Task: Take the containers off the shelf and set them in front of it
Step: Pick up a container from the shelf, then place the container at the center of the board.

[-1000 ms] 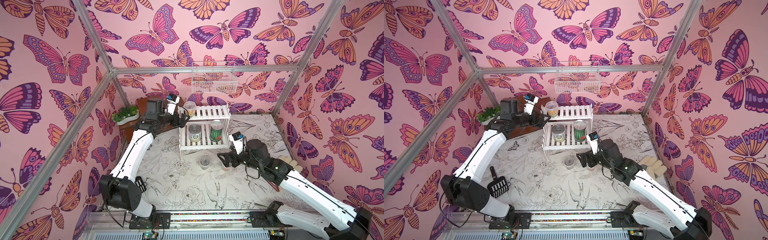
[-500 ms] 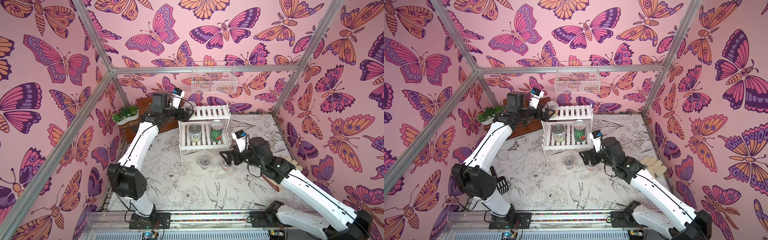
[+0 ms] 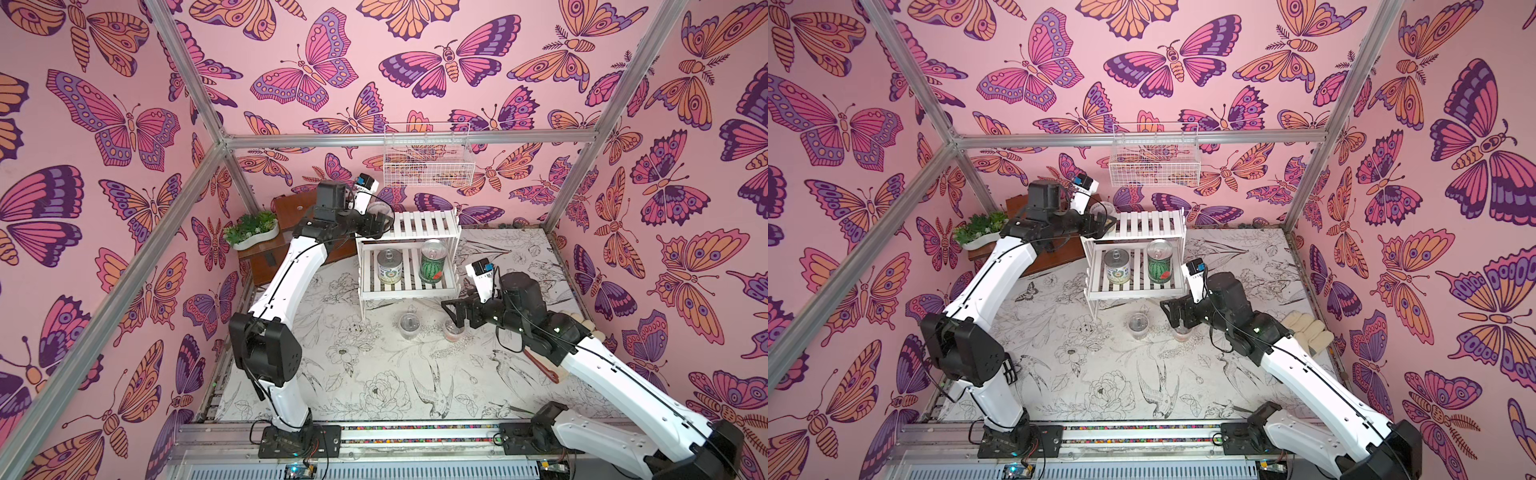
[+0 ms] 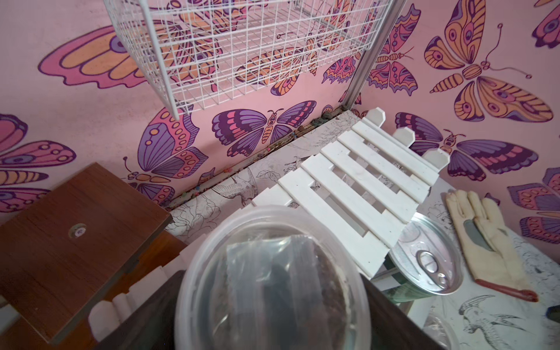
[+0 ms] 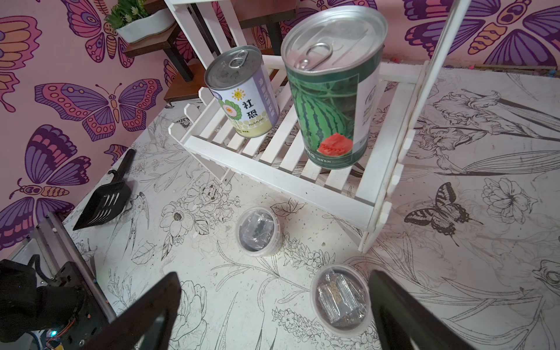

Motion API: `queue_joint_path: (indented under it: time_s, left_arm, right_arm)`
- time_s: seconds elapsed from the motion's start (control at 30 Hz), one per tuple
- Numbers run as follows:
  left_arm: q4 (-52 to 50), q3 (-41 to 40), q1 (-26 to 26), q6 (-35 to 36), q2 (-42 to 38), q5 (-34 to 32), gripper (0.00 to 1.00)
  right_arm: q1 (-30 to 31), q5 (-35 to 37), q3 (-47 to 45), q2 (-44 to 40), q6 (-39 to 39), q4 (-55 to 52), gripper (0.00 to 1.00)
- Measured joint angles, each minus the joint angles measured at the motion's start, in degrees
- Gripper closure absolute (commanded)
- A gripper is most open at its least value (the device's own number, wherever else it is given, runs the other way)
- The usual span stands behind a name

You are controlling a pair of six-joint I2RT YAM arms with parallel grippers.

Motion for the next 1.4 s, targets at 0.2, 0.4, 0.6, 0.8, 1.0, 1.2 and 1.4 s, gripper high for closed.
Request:
queue_joint_path:
  time_s: [0.2,0.4,0.6,0.8,1.0,1.2,1.4]
  left_arm:
    - [-0.09,0.46,-0.48,0.46,0.09,-0.63,0.4]
    - [-0.09,0.46,-0.79,0.44,0.02,-0.85,0.4]
    - [-0.13,-1.9,-0.79,-0.31,-2.99,-0.81,0.4]
    - [0.2,-8.26,-1.55,-1.95,-12.0,-0.59,0.4]
    - [1.49,-18.32,-5.35,-3.08,-22.47,-2.36,0.4]
    - [3.32,-33.11,-9.75,-5.03,-32.72,-5.75,0.4]
    - [6.21,-46.27,-15.04,-8.13,-42.56,-11.15,0.4]
  right_arm:
    - [-0.04,0.04,0.04,-0.02,0.07,-0.02,0.01]
    - [-0.37,0.09,0.04,-0.24,0.42,-0.02,0.01]
    - [-2.49,-1.05,0.15,-0.2,0.46,-0.5,0.01]
    - [-7.19,-5.86,3.17,1.03,-0.15,-3.04,0.01]
    - [-10.82,-11.17,4.94,1.33,-0.46,-4.9,0.01]
    - [-11.85,-14.36,5.27,1.81,-0.44,-5.95,0.01]
    - [-11.89,-16.33,5.27,1.68,-0.35,-5.97,0.01]
